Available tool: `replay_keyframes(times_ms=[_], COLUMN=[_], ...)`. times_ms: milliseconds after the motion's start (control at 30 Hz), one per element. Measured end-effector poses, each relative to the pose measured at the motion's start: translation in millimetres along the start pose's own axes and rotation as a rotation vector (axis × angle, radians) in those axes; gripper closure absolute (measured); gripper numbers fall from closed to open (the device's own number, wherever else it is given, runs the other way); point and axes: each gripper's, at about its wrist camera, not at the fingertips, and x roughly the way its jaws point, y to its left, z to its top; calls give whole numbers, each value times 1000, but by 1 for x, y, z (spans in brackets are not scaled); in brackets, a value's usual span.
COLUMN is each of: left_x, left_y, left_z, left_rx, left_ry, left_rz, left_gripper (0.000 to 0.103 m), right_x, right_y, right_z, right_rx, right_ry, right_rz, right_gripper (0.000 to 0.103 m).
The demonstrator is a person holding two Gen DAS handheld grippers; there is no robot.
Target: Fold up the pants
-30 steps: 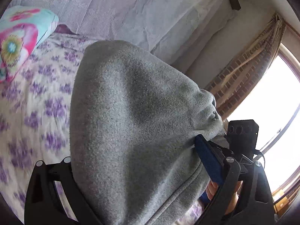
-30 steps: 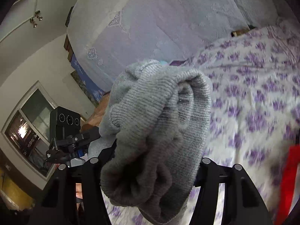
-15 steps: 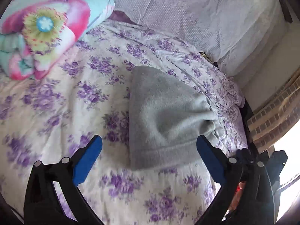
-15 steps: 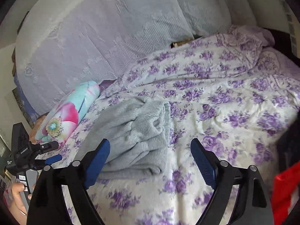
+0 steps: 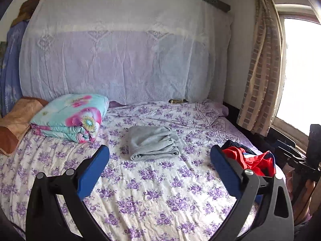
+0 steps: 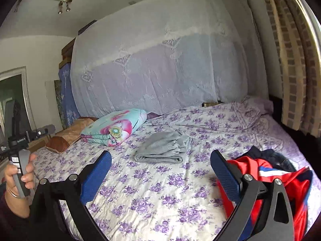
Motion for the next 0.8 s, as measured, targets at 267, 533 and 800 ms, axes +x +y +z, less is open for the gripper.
replay_keyframes(times_ms=[267,533,800], left_x=[35,67,65], left_y=[-17,-11,2], left_z=[-127,-198,-194], left_rx=[-27,-53,-31], left_ry=[147,286,251], left_rz=[96,168,330], left_gripper=[5,5,5], right_x=[-3,32,42], right_y=[39,63,76], right_z=[-98,-174,-192], right_rx=[-45,-66,-155], right_ry=[-14,91,51], right_rz=[-125,-205,-281], right_gripper=[4,4,4])
